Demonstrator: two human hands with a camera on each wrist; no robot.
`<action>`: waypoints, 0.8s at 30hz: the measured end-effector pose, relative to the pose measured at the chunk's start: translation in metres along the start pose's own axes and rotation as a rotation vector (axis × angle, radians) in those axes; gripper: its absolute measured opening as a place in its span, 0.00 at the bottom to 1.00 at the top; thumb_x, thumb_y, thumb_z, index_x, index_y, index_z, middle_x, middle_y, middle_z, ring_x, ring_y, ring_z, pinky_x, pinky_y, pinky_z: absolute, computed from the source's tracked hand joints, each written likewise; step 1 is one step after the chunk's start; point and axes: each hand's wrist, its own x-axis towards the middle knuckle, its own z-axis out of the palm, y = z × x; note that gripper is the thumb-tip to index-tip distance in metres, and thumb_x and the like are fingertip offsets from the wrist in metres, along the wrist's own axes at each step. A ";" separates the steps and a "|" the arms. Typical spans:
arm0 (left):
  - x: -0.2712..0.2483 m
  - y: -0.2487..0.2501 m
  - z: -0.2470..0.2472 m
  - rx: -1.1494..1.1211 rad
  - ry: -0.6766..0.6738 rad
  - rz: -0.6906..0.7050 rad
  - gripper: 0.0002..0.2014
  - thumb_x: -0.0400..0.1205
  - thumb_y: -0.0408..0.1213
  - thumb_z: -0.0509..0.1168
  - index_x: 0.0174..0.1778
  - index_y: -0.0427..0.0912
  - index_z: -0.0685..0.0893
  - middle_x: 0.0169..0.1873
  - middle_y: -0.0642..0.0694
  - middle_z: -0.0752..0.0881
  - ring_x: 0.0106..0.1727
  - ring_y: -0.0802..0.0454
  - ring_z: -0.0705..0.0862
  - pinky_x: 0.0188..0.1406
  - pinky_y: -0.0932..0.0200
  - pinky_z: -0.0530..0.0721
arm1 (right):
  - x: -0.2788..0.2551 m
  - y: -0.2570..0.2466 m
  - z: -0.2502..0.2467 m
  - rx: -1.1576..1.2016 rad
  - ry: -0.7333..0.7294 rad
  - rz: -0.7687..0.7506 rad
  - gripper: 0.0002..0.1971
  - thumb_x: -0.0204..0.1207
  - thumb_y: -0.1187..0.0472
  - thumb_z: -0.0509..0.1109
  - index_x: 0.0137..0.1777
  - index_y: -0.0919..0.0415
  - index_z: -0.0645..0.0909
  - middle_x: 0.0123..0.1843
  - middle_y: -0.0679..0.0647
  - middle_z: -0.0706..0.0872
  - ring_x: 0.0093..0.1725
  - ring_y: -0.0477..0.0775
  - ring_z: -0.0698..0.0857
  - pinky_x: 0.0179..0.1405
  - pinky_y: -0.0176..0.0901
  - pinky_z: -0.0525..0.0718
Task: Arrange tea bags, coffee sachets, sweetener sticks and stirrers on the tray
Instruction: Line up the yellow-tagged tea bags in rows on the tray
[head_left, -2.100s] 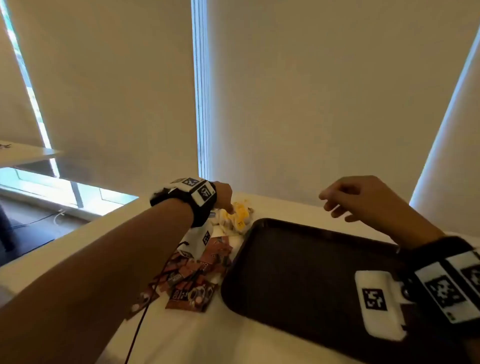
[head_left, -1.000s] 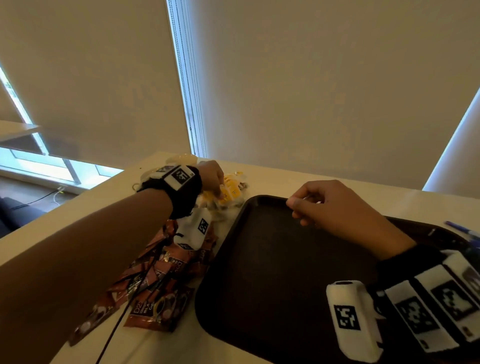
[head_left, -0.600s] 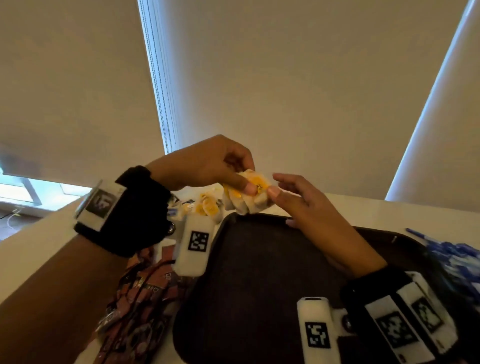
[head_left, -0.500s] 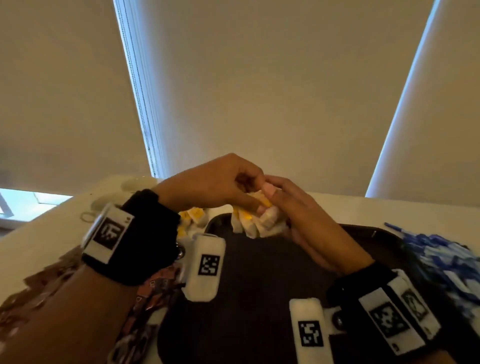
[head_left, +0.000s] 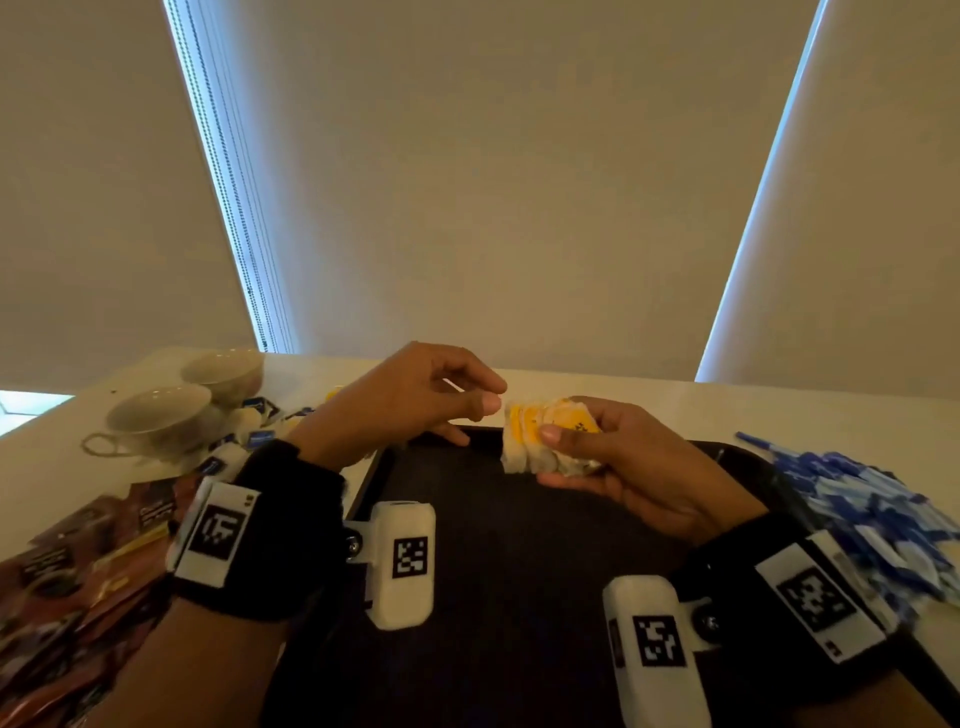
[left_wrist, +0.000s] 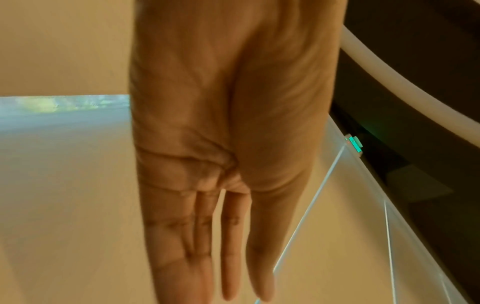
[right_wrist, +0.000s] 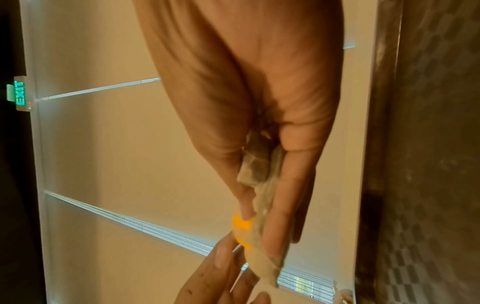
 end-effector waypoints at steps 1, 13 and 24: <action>0.000 -0.002 -0.002 0.029 0.014 0.004 0.07 0.77 0.38 0.70 0.50 0.46 0.86 0.51 0.46 0.88 0.48 0.55 0.88 0.37 0.63 0.87 | 0.001 0.001 0.000 0.008 0.013 -0.009 0.14 0.73 0.68 0.70 0.59 0.66 0.81 0.55 0.61 0.89 0.51 0.56 0.90 0.39 0.41 0.88; 0.006 -0.001 0.012 -0.029 0.073 -0.010 0.04 0.77 0.31 0.71 0.44 0.39 0.83 0.38 0.36 0.90 0.38 0.50 0.90 0.33 0.65 0.87 | 0.008 0.008 0.006 0.041 0.107 -0.064 0.14 0.74 0.65 0.70 0.59 0.62 0.78 0.59 0.60 0.85 0.52 0.56 0.89 0.39 0.43 0.89; 0.004 0.001 0.009 -0.055 0.059 -0.037 0.02 0.81 0.32 0.67 0.45 0.40 0.80 0.40 0.42 0.88 0.38 0.57 0.89 0.33 0.65 0.87 | 0.013 0.013 0.004 0.141 0.101 -0.039 0.16 0.74 0.65 0.70 0.62 0.63 0.79 0.60 0.59 0.86 0.55 0.56 0.88 0.45 0.45 0.88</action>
